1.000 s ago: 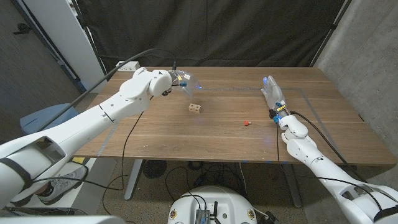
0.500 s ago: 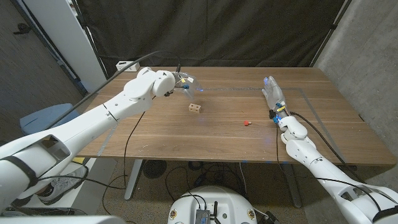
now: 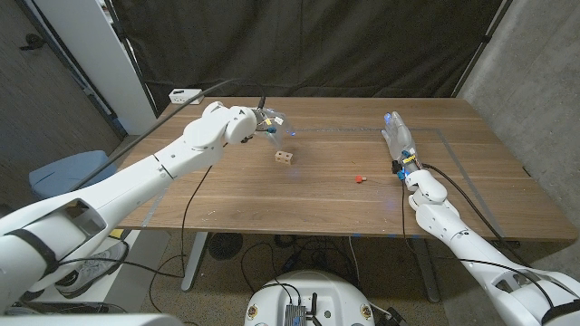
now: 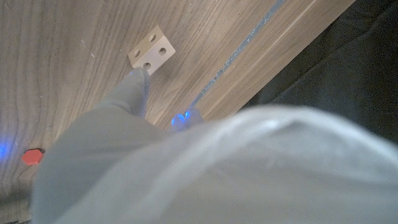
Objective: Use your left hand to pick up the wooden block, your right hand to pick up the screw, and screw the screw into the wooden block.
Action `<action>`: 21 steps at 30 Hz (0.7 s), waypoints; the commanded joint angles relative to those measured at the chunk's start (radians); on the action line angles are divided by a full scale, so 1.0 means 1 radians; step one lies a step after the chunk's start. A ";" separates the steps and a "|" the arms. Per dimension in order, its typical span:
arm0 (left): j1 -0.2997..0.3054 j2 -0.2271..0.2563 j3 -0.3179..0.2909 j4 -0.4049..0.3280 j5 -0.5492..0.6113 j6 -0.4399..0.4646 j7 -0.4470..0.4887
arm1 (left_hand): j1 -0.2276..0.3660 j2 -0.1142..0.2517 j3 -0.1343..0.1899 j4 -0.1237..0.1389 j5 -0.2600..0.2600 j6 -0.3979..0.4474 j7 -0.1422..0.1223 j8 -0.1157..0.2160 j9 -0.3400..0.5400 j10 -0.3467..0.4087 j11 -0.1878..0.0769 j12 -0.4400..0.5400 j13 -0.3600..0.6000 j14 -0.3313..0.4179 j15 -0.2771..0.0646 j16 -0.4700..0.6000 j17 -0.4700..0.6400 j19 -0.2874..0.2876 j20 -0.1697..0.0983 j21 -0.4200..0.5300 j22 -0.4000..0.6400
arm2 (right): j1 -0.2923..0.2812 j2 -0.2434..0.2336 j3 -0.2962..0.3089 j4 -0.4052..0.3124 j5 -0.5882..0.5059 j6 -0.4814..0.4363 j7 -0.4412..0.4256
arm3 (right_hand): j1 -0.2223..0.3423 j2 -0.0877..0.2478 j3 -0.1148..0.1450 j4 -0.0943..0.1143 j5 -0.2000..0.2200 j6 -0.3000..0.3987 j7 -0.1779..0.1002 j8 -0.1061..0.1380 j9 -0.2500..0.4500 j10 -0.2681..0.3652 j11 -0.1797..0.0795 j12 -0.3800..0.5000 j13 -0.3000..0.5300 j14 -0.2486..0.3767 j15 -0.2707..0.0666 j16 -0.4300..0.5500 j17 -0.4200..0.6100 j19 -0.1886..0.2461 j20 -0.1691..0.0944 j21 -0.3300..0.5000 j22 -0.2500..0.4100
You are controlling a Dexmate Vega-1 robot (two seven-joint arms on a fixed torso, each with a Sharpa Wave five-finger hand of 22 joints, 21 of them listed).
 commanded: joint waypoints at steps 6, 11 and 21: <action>0.025 -0.008 0.000 0.025 0.027 -0.007 0.030 | 0.023 0.001 -0.004 0.000 0.003 -0.005 0.000 0.002 0.005 0.012 -0.001 0.005 0.005 0.003 -0.002 0.007 0.004 -0.039 0.009 0.006 0.004 | -0.004 0.007 -0.002 0.003 -0.003 0.003 -0.010 | -0.003 -0.007 0.008 -0.003 0.003 0.002 -0.001 0.006 0.003 0.002 -0.007 0.005 0.003 -0.007 -0.005 0.006 0.002 0.005 -0.015 0.005 0.005; 0.033 -0.008 -0.001 0.032 0.031 -0.007 0.051 | 0.027 0.001 -0.005 0.000 0.003 -0.006 0.001 0.002 0.005 0.013 -0.001 0.005 0.006 0.005 -0.002 0.007 0.004 -0.038 0.010 0.007 0.004 | -0.004 0.009 -0.002 0.005 -0.004 0.006 -0.011 | -0.003 -0.007 0.008 -0.004 0.003 0.002 -0.001 0.006 0.003 0.002 -0.007 0.006 0.003 -0.007 -0.005 0.006 0.002 0.005 -0.014 0.005 0.005; 0.053 -0.009 -0.002 0.039 0.041 -0.003 0.095 | 0.039 0.002 -0.009 0.002 0.001 0.005 0.003 0.008 0.005 0.029 -0.002 0.013 0.010 0.020 -0.005 0.013 0.004 -0.034 0.014 0.009 0.004 | -0.001 0.015 -0.002 0.015 -0.004 0.015 -0.010 | -0.003 -0.008 0.009 -0.005 0.002 0.003 0.000 0.006 0.003 0.002 -0.007 0.005 0.003 -0.008 -0.005 0.006 0.002 0.005 -0.014 0.005 0.005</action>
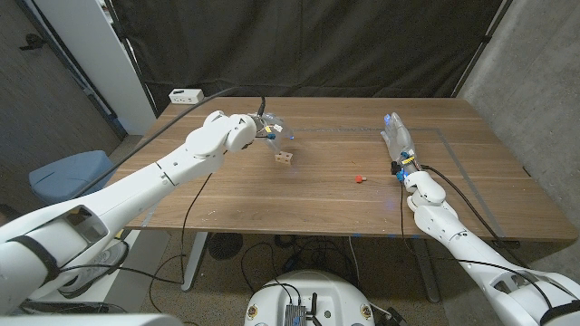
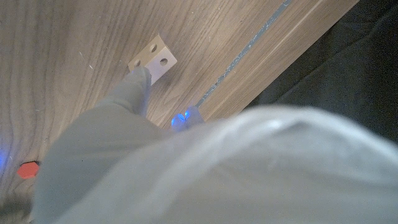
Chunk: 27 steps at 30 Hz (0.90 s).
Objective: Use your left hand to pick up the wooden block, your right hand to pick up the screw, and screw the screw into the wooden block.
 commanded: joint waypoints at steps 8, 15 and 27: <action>0.041 0.000 0.000 0.009 0.024 0.015 0.065 | 0.022 0.002 -0.009 0.002 0.000 0.005 0.010 0.007 0.005 0.017 -0.002 0.009 0.008 0.017 -0.001 0.011 0.004 -0.027 0.014 0.011 0.004 | -0.004 0.010 0.000 0.010 0.001 0.013 -0.002 | -0.003 -0.008 0.006 -0.001 0.002 0.002 -0.001 0.006 0.003 0.002 -0.008 0.005 0.003 -0.008 -0.006 0.006 0.002 0.005 -0.014 0.005 0.005; 0.052 -0.004 0.000 0.016 0.019 0.028 0.068 | 0.023 0.004 -0.011 0.005 -0.001 0.003 0.015 0.006 0.006 0.016 -0.001 0.009 0.010 0.023 -0.001 0.012 0.004 -0.024 0.011 0.012 0.004 | -0.004 0.010 0.000 0.012 0.003 0.013 0.003 | -0.004 -0.008 0.007 -0.002 0.002 0.003 0.000 0.006 0.003 0.001 -0.008 0.005 0.003 -0.008 -0.006 0.006 0.002 0.005 -0.016 0.005 0.005; 0.065 -0.021 0.010 0.048 0.019 0.054 0.108 | 0.024 0.008 -0.016 0.008 -0.003 0.014 0.018 0.010 0.006 0.023 0.000 0.013 0.014 0.029 -0.002 0.013 0.005 -0.021 0.012 0.012 0.004 | -0.005 0.010 -0.001 0.014 0.003 0.014 0.003 | -0.004 -0.008 0.009 -0.003 0.002 0.003 0.000 0.006 0.003 0.002 -0.008 0.005 0.003 -0.008 -0.006 0.006 0.002 0.006 -0.015 0.005 0.005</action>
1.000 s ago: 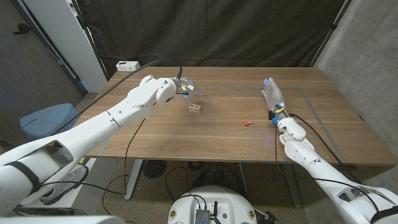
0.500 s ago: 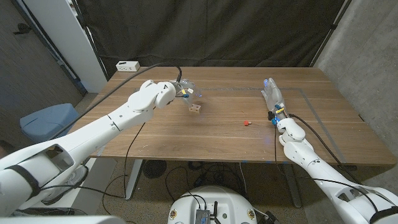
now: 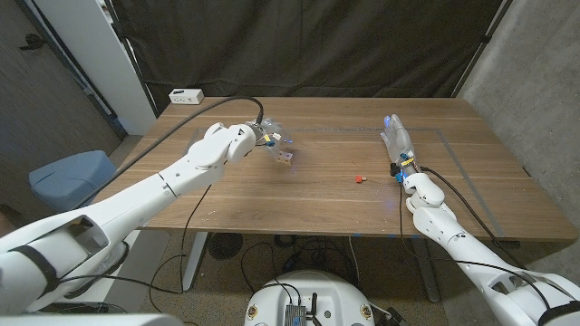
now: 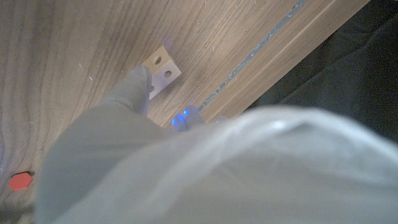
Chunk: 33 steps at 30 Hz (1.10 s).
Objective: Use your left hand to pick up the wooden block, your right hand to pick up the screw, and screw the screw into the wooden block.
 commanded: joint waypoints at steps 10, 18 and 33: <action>-0.002 -0.025 0.027 0.058 -0.015 0.007 0.055 | 0.010 0.008 -0.008 0.006 -0.005 0.021 0.004 0.010 0.002 0.029 0.002 0.014 0.010 0.018 0.001 0.009 0.005 -0.011 0.006 0.006 0.004 | -0.002 0.004 0.002 0.007 0.005 0.006 0.005 | -0.002 -0.005 0.007 -0.001 0.002 0.003 0.001 0.006 0.003 0.002 -0.007 0.005 0.003 -0.008 -0.005 0.007 0.002 0.006 -0.015 0.005 0.005; -0.023 -0.039 0.046 0.093 -0.022 -0.010 0.071 | 0.012 0.010 -0.011 0.007 -0.005 0.025 0.004 0.011 0.002 0.031 0.001 0.015 0.012 0.023 -0.002 0.010 0.005 -0.009 0.008 0.006 0.004 | 0.003 0.007 0.001 0.016 0.004 0.008 0.005 | -0.003 -0.006 0.008 -0.002 0.002 0.002 0.001 0.006 0.003 0.001 -0.008 0.005 0.003 -0.007 -0.004 0.007 0.002 0.006 -0.015 0.005 0.005; -0.037 -0.048 0.067 0.119 -0.034 -0.012 0.081 | 0.015 0.012 -0.015 0.008 -0.006 0.031 0.005 0.011 0.003 0.038 0.001 0.020 0.018 0.032 -0.004 0.010 0.006 -0.005 0.009 0.006 0.004 | 0.003 0.008 0.002 0.018 0.005 0.006 0.003 | -0.003 -0.006 0.010 -0.003 0.002 0.002 0.001 0.006 0.003 0.001 -0.009 0.005 0.003 -0.008 -0.006 0.007 0.002 0.007 -0.016 0.005 0.005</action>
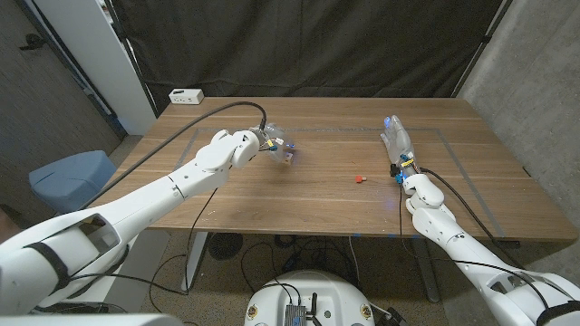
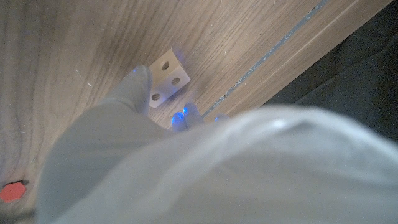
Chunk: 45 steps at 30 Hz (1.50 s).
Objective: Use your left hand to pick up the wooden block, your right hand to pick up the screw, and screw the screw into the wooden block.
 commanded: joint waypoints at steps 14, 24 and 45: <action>0.016 0.005 0.020 0.003 0.011 0.025 0.045 | 0.007 0.008 -0.015 0.004 -0.008 0.017 0.010 0.002 0.004 0.033 0.010 0.021 0.014 0.029 -0.003 0.009 0.006 0.004 0.012 0.007 0.004 | 0.002 0.009 0.002 0.020 0.008 0.006 0.012 | -0.004 -0.006 0.009 -0.002 0.002 0.002 0.001 0.006 0.003 0.002 -0.008 0.005 0.003 -0.008 -0.005 0.007 0.002 0.006 -0.017 0.004 0.005; 0.028 0.006 0.026 0.007 0.026 0.023 0.076 | 0.007 0.006 -0.022 0.004 -0.009 0.014 0.027 -0.003 0.004 0.031 0.015 0.028 0.025 0.045 -0.002 0.008 0.007 0.016 0.013 0.009 0.004 | 0.005 0.007 0.003 0.024 0.007 0.009 0.012 | -0.005 -0.006 0.010 -0.002 0.002 0.001 0.001 0.006 0.003 0.001 -0.010 0.005 0.003 -0.008 -0.005 0.007 0.002 0.007 -0.016 0.004 0.005; 0.035 -0.010 0.035 0.040 0.044 0.028 0.128 | 0.011 -0.001 -0.036 0.002 -0.007 0.019 0.047 -0.007 0.010 0.018 0.033 0.053 0.052 0.077 -0.001 0.004 0.008 0.038 0.013 0.008 0.004 | 0.009 0.011 0.003 0.034 0.008 0.005 0.010 | -0.007 -0.007 0.012 -0.004 0.001 0.000 0.000 0.006 0.003 0.001 -0.009 0.005 0.003 -0.008 -0.004 0.007 0.003 0.007 -0.015 0.004 0.005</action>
